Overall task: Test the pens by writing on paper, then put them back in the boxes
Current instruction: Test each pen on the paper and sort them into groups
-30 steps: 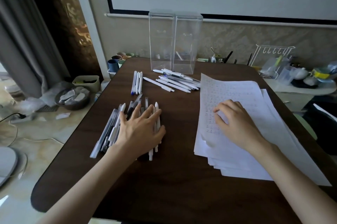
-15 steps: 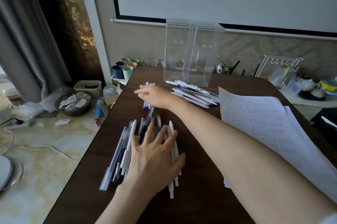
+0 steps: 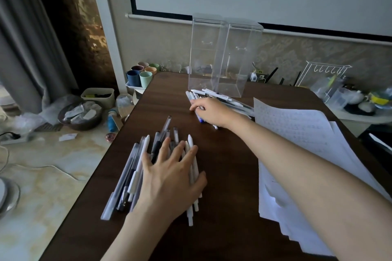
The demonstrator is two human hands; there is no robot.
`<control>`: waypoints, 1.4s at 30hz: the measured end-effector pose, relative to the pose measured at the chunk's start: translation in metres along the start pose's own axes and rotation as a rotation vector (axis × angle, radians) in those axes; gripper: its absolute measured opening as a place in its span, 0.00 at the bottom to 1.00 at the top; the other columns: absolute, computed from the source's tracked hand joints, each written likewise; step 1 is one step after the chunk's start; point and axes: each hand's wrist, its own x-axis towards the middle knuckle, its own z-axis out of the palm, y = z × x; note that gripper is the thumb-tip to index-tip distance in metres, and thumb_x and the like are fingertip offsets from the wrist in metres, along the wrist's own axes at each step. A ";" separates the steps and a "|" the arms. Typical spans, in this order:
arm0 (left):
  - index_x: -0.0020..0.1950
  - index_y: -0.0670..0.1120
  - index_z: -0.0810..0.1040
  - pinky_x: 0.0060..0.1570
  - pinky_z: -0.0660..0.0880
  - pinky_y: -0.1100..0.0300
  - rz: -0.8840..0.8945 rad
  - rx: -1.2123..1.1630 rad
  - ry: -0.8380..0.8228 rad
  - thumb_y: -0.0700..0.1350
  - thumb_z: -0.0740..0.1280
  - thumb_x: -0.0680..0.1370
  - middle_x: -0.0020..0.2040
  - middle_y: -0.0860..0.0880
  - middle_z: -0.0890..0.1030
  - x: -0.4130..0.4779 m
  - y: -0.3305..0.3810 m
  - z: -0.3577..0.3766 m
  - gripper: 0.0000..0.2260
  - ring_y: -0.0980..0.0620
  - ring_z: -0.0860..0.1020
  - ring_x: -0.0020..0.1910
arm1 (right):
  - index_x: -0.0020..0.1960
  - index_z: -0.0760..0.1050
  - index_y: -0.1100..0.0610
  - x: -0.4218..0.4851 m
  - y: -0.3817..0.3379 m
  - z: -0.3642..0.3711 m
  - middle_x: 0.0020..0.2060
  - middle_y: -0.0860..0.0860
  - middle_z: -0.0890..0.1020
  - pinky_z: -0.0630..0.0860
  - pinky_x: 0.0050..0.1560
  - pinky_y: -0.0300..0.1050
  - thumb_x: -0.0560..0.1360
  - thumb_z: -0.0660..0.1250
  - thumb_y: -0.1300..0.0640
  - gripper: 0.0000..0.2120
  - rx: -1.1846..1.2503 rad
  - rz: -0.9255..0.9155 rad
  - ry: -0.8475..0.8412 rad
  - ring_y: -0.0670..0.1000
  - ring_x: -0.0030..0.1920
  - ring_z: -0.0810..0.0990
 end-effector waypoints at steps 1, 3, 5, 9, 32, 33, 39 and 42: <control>0.75 0.61 0.46 0.70 0.47 0.38 -0.005 -0.001 -0.003 0.67 0.49 0.76 0.77 0.56 0.49 0.001 -0.001 0.000 0.30 0.51 0.39 0.75 | 0.60 0.77 0.56 -0.005 0.000 -0.001 0.68 0.52 0.73 0.68 0.67 0.51 0.80 0.56 0.62 0.15 -0.004 0.001 -0.003 0.51 0.67 0.71; 0.75 0.61 0.47 0.70 0.46 0.38 -0.015 -0.011 -0.016 0.67 0.50 0.76 0.77 0.56 0.50 0.003 -0.002 -0.002 0.29 0.51 0.39 0.75 | 0.61 0.77 0.56 -0.012 0.002 -0.004 0.64 0.53 0.76 0.71 0.63 0.53 0.79 0.58 0.61 0.14 0.018 0.003 0.063 0.53 0.63 0.74; 0.75 0.61 0.49 0.70 0.43 0.39 -0.018 -0.037 -0.009 0.67 0.50 0.76 0.77 0.56 0.51 0.004 -0.002 -0.005 0.29 0.51 0.40 0.75 | 0.57 0.78 0.56 -0.018 0.004 -0.006 0.58 0.54 0.78 0.73 0.58 0.53 0.77 0.61 0.60 0.11 -0.046 0.051 0.260 0.55 0.58 0.76; 0.71 0.57 0.66 0.70 0.46 0.40 0.040 -0.159 0.198 0.65 0.51 0.76 0.73 0.53 0.65 0.004 -0.002 -0.006 0.26 0.49 0.54 0.75 | 0.31 0.71 0.56 -0.024 0.010 -0.001 0.34 0.52 0.70 0.70 0.38 0.45 0.74 0.65 0.54 0.14 -0.229 0.306 0.340 0.54 0.41 0.75; 0.53 0.49 0.81 0.54 0.69 0.59 0.611 -0.210 0.323 0.47 0.59 0.76 0.53 0.52 0.80 -0.005 0.061 -0.001 0.12 0.54 0.75 0.55 | 0.43 0.75 0.54 -0.264 0.044 -0.057 0.33 0.54 0.79 0.73 0.29 0.37 0.75 0.65 0.65 0.07 0.524 0.291 0.764 0.44 0.31 0.78; 0.53 0.48 0.81 0.55 0.69 0.58 0.645 -0.218 0.301 0.48 0.58 0.76 0.54 0.52 0.80 -0.005 0.068 -0.001 0.14 0.54 0.75 0.55 | 0.44 0.77 0.52 -0.276 0.049 -0.062 0.37 0.54 0.80 0.75 0.32 0.37 0.75 0.64 0.66 0.09 0.598 0.292 0.806 0.45 0.35 0.79; 0.62 0.50 0.76 0.60 0.67 0.61 0.792 -0.212 0.122 0.52 0.57 0.79 0.63 0.51 0.75 0.001 0.096 0.010 0.16 0.55 0.73 0.61 | 0.51 0.76 0.49 -0.328 0.075 -0.076 0.42 0.49 0.78 0.74 0.44 0.32 0.78 0.62 0.50 0.06 0.474 0.153 1.116 0.39 0.43 0.77; 0.62 0.50 0.77 0.60 0.65 0.66 0.830 -0.202 0.051 0.55 0.54 0.79 0.64 0.52 0.76 -0.001 0.093 0.016 0.18 0.55 0.74 0.59 | 0.54 0.72 0.52 -0.332 0.089 -0.078 0.51 0.58 0.75 0.73 0.49 0.39 0.80 0.54 0.48 0.11 0.182 0.053 1.107 0.49 0.50 0.76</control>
